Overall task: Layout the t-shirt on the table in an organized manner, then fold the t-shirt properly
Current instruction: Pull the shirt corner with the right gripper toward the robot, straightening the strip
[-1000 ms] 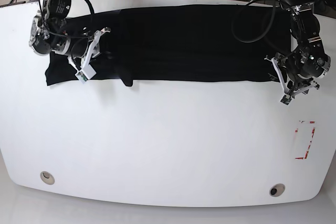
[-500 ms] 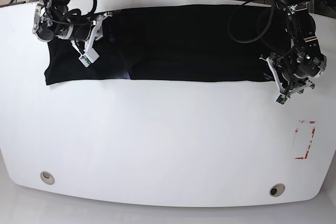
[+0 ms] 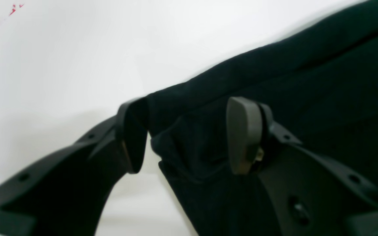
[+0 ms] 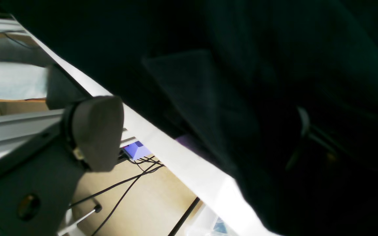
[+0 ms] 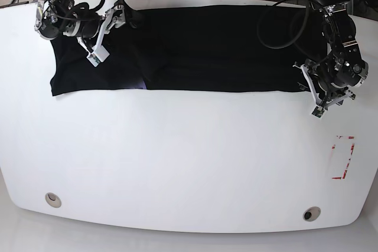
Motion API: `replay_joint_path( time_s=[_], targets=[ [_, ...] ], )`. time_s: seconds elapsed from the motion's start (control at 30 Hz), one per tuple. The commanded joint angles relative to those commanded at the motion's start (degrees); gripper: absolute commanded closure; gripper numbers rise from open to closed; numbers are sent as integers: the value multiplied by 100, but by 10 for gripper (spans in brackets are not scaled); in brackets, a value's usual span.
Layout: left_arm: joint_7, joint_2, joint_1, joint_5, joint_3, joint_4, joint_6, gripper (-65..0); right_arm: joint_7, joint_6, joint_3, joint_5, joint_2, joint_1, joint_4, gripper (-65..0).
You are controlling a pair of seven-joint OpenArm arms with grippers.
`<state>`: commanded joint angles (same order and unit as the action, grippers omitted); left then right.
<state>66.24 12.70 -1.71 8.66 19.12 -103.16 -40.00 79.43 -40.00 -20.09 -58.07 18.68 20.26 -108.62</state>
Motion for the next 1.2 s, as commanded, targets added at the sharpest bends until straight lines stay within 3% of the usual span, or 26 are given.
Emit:
replay_joint_path(
  time_s=[0.13,0.47,1.2],
  targets=[
    [26,-9,79,0,0,-290,0,-353,0,0,0,-70,97,9,-193,-634],
    [202,-9,88,9,18,-422,0,-353,57,0,26,-1187,527,404,-264,-634],
    [202,-18,105,9,-9,-422,0,-353,57,0,0,-1213,809,721,-264,-634]
  ],
)
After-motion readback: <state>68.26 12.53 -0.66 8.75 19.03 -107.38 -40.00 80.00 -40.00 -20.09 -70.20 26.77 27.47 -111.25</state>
